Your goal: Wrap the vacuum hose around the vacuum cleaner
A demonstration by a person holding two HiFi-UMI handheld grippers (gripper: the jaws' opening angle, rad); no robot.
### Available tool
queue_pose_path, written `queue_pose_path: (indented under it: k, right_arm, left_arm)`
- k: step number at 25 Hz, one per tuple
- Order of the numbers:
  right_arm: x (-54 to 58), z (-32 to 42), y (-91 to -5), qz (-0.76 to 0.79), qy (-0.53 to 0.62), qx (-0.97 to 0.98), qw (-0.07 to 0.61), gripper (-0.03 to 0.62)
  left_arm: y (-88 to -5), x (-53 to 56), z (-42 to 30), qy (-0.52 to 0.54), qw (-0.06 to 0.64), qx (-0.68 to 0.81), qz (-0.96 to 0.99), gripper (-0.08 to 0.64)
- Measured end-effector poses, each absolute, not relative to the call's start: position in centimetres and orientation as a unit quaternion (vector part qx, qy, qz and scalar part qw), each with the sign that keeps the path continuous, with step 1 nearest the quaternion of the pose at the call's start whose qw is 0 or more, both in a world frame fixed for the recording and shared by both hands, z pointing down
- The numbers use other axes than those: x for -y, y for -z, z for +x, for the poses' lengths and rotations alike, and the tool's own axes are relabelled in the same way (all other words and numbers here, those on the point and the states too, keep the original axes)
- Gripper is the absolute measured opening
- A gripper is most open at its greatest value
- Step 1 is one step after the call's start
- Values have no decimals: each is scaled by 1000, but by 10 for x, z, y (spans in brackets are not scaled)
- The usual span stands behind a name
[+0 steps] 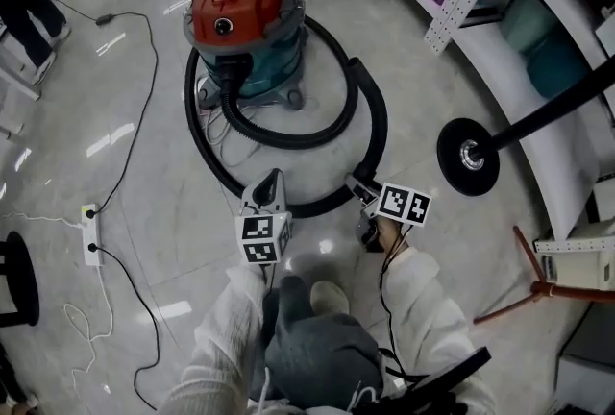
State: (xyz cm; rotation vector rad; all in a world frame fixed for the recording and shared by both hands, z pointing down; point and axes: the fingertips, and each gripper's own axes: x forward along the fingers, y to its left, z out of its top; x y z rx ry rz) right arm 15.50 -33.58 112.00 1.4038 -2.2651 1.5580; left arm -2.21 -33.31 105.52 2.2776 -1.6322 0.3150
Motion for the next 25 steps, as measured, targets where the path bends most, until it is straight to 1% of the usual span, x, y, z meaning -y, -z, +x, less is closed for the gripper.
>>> queue_pose_path:
  k: [3,6,12,17,25]
  right_arm:
    - [349,161,-1143,459,-509,726,54,250]
    - [361,168,-1165,468,-520,711,68,250]
    - [381,187,-1215,499,-564,649,107,250]
    - [403,195,-1244,529,-570,610,151,250]
    - [417,201,-1280,581,-549,577,170,250]
  left_arm:
    - [-1076,340,-14,-127,147,559,806,3]
    - [-1093,338,-4,-147,167,543,810,3]
    - [-1108,355,-7,-133,165,549,808,3]
    - [-1113,365,-12,-136,169,556,802,2]
    - [-1126,369,-36,-125,182,586,779,3]
